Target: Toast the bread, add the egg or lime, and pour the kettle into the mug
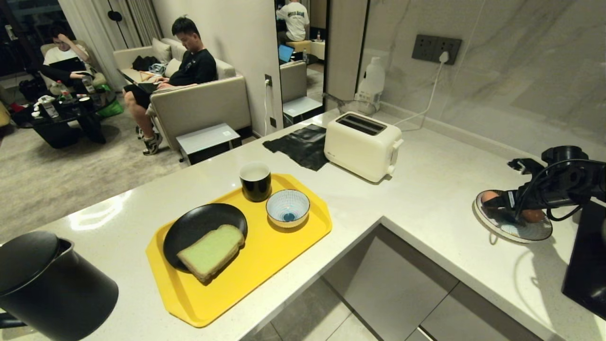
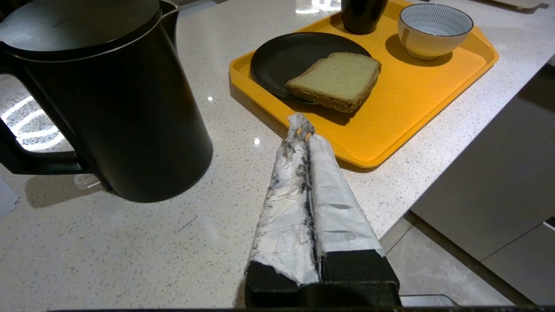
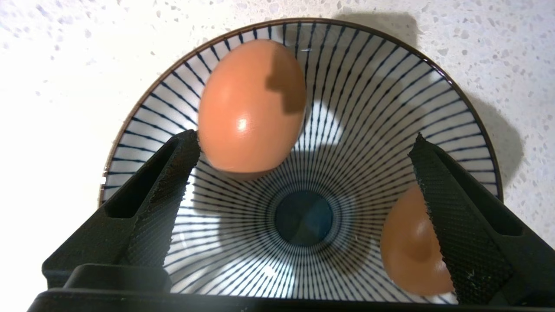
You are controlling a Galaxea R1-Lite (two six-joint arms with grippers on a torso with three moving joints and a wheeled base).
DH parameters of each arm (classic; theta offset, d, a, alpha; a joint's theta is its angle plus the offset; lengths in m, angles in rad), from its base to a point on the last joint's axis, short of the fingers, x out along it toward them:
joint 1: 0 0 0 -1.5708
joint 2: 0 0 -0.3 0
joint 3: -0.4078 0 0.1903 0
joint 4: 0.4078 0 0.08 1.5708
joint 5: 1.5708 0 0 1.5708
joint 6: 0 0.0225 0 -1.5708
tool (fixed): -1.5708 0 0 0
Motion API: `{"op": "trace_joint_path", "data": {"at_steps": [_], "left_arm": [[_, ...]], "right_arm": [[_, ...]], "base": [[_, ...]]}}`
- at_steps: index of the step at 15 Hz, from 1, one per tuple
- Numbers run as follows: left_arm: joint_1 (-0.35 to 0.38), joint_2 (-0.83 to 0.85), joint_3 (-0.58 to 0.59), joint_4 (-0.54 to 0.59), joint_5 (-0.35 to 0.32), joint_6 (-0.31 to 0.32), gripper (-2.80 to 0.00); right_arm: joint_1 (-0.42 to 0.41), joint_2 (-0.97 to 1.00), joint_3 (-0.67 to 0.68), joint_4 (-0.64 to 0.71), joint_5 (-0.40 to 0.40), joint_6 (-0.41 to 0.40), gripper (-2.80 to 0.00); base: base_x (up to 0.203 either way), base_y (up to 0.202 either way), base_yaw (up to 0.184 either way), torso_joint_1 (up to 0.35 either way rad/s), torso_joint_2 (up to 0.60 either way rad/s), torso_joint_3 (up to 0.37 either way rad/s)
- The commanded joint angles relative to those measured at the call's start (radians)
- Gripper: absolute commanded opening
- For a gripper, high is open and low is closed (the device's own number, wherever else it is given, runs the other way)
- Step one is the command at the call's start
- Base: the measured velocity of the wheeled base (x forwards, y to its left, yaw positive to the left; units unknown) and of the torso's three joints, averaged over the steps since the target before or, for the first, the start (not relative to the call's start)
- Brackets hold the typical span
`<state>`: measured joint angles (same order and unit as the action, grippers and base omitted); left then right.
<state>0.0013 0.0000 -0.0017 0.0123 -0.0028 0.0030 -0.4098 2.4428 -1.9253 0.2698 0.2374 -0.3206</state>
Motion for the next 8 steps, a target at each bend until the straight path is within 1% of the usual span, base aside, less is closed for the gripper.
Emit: {"op": "trace_joint_path", "data": {"at_steps": [1, 3, 5, 8], "left_arm": [[0.0, -0.003, 0.0, 0.0, 0.0, 0.0, -2.8], [0.0, -0.003, 0.0, 0.0, 0.0, 0.0, -2.8], [0.0, -0.003, 0.0, 0.0, 0.0, 0.0, -2.8], [0.0, -0.003, 0.0, 0.0, 0.0, 0.0, -2.8]], "right_arm": [[0.0, -0.024, 0.007, 0.006, 0.003, 0.006, 0.0], [0.0, -0.036, 0.02, 0.008, 0.002, 0.018, 0.0], [0.0, -0.041, 0.012, 0.031, 0.0, 0.063, 0.0], [0.01, -0.051, -0.038, 0.144, -0.001, 0.163, 0.0]], "base": [[0.0, 0.0, 0.0, 0.0, 0.0, 0.0], [0.0, 0.0, 0.0, 0.0, 0.0, 0.0], [0.0, 0.0, 0.0, 0.0, 0.0, 0.0], [0.0, 0.0, 0.0, 0.0, 0.0, 0.0]]}}
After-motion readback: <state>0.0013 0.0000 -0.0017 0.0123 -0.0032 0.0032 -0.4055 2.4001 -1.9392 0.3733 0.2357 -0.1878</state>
